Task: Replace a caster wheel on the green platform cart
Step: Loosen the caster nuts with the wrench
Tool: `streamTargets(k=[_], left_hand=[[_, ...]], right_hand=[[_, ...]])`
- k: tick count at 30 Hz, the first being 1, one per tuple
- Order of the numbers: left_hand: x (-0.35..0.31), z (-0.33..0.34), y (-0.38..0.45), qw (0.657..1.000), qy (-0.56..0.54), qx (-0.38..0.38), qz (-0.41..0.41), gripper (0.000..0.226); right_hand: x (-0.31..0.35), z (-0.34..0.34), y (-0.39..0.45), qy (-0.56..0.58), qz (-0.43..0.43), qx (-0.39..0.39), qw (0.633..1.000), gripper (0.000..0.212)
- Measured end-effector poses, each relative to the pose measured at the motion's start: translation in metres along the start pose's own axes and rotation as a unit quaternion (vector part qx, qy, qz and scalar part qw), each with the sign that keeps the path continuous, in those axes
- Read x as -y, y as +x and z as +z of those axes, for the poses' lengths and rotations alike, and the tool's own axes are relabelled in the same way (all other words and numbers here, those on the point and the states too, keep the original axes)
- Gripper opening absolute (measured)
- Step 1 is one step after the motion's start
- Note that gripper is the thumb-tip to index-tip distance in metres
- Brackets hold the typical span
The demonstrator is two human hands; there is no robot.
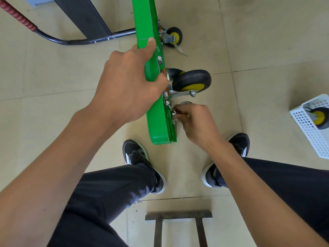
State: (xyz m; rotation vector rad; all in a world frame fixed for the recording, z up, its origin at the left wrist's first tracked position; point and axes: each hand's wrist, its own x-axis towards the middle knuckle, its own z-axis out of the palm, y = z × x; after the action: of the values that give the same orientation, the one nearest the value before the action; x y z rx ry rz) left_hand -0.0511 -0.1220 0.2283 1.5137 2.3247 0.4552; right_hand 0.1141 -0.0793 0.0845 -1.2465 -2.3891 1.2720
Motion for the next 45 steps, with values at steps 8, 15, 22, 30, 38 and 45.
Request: streamTargets(k=[8, 15, 22, 30, 38, 45], left_hand=[[0.000, 0.000, -0.001, 1.000, -0.009, 0.001, -0.004, 0.072], [0.001, 0.000, 0.001, 1.000, 0.002, 0.003, -0.006, 0.072], [0.001, 0.000, 0.001, 1.000, 0.013, 0.001, 0.005, 0.069], [0.000, 0.001, 0.001, 1.000, 0.020, -0.001, 0.009, 0.067], [-0.001, 0.001, 0.000, 1.000, 0.017, -0.005, 0.009, 0.068], [-0.001, 0.000, 0.000, 1.000, 0.010, -0.003, 0.002, 0.068]], right_hand=[[-0.008, 0.005, -0.007, 0.041, 0.006, 0.013, 0.999, 0.014], [-0.001, -0.006, -0.021, 0.203, 0.111, 0.068, 0.971, 0.023], [0.017, -0.017, -0.019, 0.297, 0.142, 0.123, 0.936, 0.026], [0.030, -0.018, -0.016, 0.343, 0.159, 0.126, 0.917, 0.031], [0.026, -0.017, -0.008, 0.272, 0.140, 0.124, 0.944, 0.027], [0.007, -0.002, -0.002, 0.119, 0.058, 0.009, 0.991, 0.018]])
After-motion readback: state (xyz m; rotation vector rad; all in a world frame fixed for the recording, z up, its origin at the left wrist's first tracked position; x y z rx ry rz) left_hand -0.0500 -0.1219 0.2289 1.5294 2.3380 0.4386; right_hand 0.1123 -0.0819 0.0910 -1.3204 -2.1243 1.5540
